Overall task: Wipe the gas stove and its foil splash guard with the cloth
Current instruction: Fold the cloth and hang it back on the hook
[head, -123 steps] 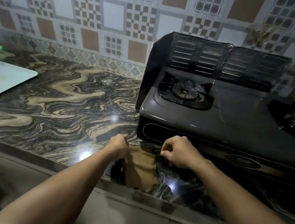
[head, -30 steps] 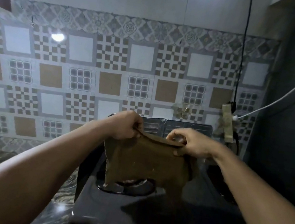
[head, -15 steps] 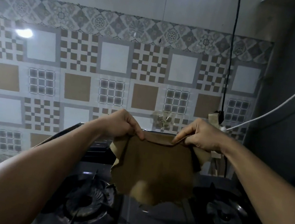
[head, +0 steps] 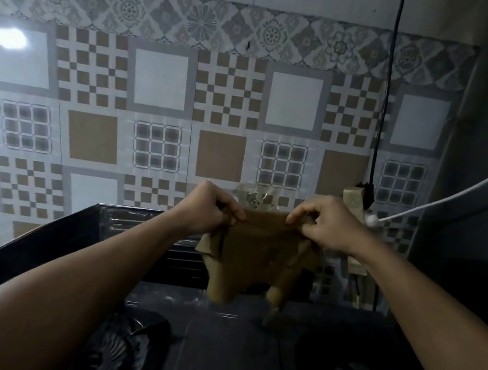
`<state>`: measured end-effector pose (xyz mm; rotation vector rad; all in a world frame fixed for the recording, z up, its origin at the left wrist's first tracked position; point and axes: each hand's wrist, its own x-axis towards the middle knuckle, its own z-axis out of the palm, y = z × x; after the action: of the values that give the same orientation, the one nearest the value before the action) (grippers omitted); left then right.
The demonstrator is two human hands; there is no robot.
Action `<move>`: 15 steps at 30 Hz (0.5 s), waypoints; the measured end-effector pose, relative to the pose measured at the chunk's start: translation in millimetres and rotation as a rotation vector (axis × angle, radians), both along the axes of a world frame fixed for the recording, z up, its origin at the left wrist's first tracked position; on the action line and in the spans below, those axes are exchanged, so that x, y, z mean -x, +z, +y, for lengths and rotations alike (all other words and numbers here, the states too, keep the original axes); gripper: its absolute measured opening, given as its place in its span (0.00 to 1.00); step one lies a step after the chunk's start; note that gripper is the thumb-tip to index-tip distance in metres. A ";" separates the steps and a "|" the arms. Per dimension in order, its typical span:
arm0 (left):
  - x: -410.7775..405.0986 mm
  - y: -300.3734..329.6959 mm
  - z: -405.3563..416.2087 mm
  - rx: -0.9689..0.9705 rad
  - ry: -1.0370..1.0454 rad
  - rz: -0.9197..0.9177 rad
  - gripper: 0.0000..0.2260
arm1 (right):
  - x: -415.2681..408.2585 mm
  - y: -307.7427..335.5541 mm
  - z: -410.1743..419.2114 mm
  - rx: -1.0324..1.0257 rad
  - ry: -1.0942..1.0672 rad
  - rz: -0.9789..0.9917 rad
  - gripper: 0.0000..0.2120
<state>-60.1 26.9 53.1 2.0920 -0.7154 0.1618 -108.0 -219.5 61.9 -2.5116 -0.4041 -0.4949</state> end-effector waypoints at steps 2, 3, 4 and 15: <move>-10.9 -8.3 -5.3 -0.074 0.017 -0.007 0.15 | -13.7 -8.6 -5.1 0.031 0.025 0.037 0.22; -15.6 -12.6 -7.6 -0.126 0.027 -0.008 0.17 | -19.7 -13.2 -6.8 0.044 0.027 0.062 0.22; -20.6 -17.8 -10.4 -0.178 0.034 -0.004 0.18 | -27.3 -19.4 -9.4 0.059 0.028 0.085 0.23; -75.0 -43.6 -39.3 -0.308 0.228 -0.153 0.16 | -98.3 -57.1 -10.0 0.179 -0.077 -0.044 0.22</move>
<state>14.9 -12.3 9.6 2.4766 -0.6195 0.3608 -9.7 -229.4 4.8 -2.7013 -0.3852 -0.5669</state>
